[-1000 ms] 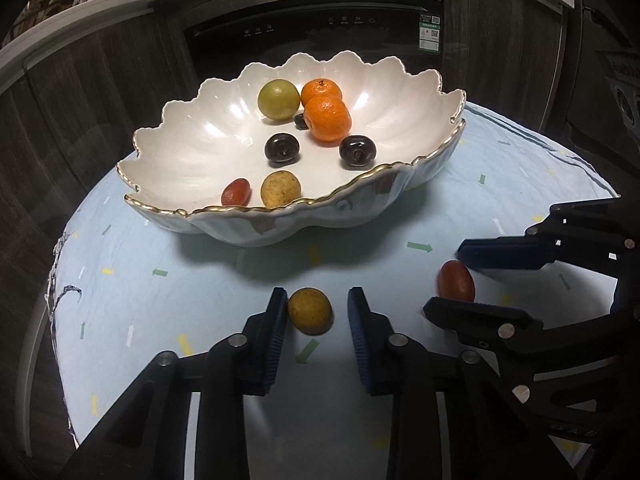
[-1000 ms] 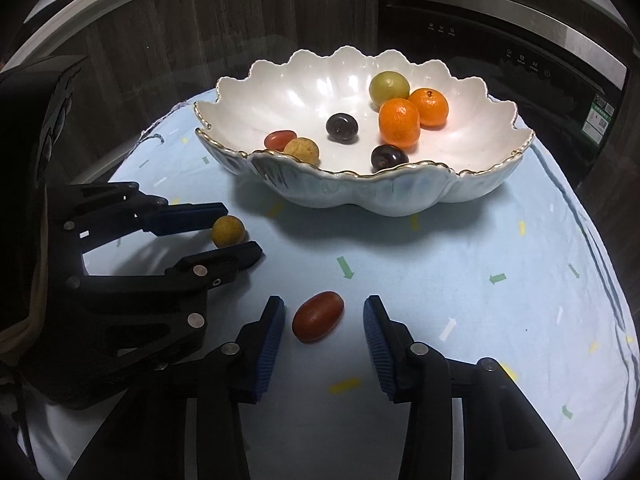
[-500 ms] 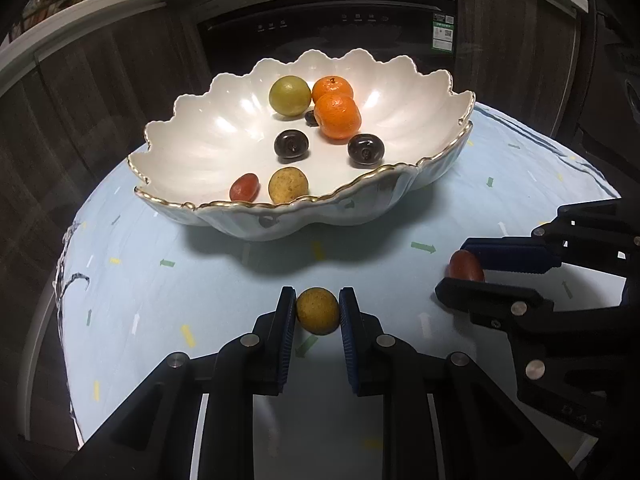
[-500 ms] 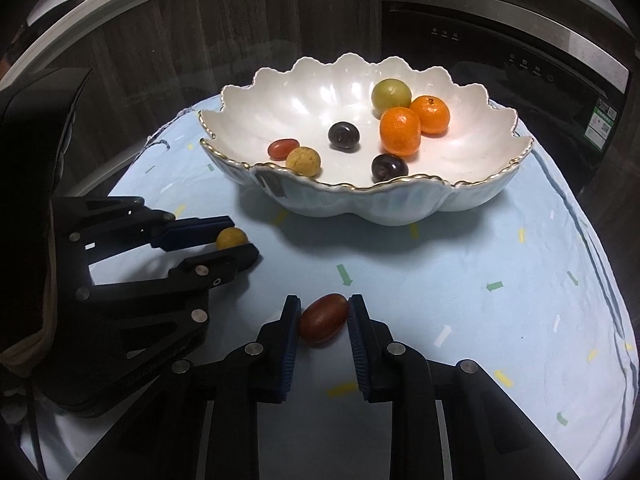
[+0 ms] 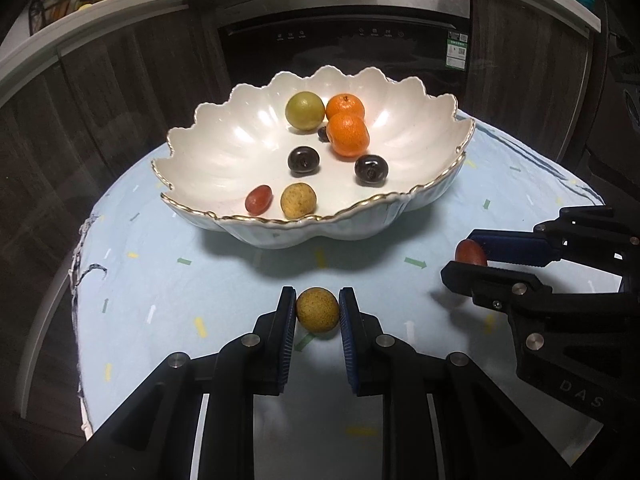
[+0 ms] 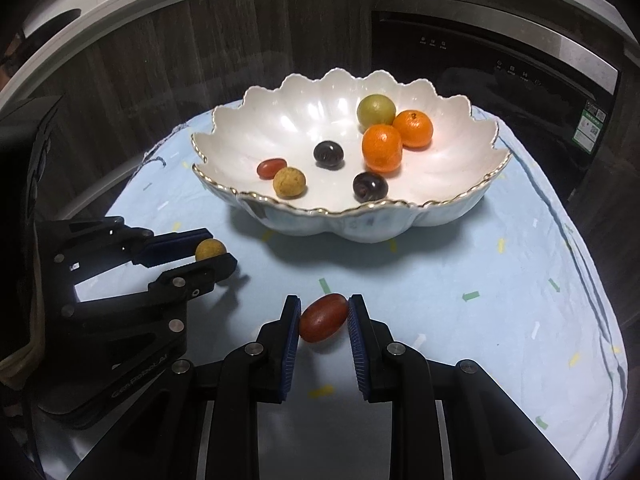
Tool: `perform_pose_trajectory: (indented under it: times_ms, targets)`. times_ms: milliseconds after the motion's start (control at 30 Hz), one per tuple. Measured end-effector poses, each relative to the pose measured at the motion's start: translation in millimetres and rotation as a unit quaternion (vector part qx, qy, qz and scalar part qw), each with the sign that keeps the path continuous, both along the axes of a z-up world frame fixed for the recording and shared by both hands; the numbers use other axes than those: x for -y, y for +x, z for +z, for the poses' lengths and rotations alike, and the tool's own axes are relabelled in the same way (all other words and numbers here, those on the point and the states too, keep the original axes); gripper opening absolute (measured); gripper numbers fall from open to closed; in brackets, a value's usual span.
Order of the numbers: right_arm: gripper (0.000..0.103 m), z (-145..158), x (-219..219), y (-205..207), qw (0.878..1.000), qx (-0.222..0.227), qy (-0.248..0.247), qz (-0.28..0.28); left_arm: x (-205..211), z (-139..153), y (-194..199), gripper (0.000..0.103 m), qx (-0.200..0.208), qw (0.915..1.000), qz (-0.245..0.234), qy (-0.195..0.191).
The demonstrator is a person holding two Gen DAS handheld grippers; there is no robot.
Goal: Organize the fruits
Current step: 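Carry the yellow fruit and red grape tomato over the white bowl with both tools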
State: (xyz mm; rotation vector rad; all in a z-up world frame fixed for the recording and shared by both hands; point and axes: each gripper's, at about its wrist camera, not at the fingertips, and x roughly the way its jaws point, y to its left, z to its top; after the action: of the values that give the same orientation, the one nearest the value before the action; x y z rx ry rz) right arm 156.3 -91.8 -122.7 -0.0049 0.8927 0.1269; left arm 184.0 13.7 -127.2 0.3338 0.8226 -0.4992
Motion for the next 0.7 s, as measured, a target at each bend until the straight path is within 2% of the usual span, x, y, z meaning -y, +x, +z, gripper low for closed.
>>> perform_pose_trajectory:
  times_ms: [700]
  targets:
    - [0.026,42.1,13.1,-16.2,0.998,0.054,0.017,-0.001,4.5,39.5,-20.9,0.022,0.013,0.9981,0.059,-0.016]
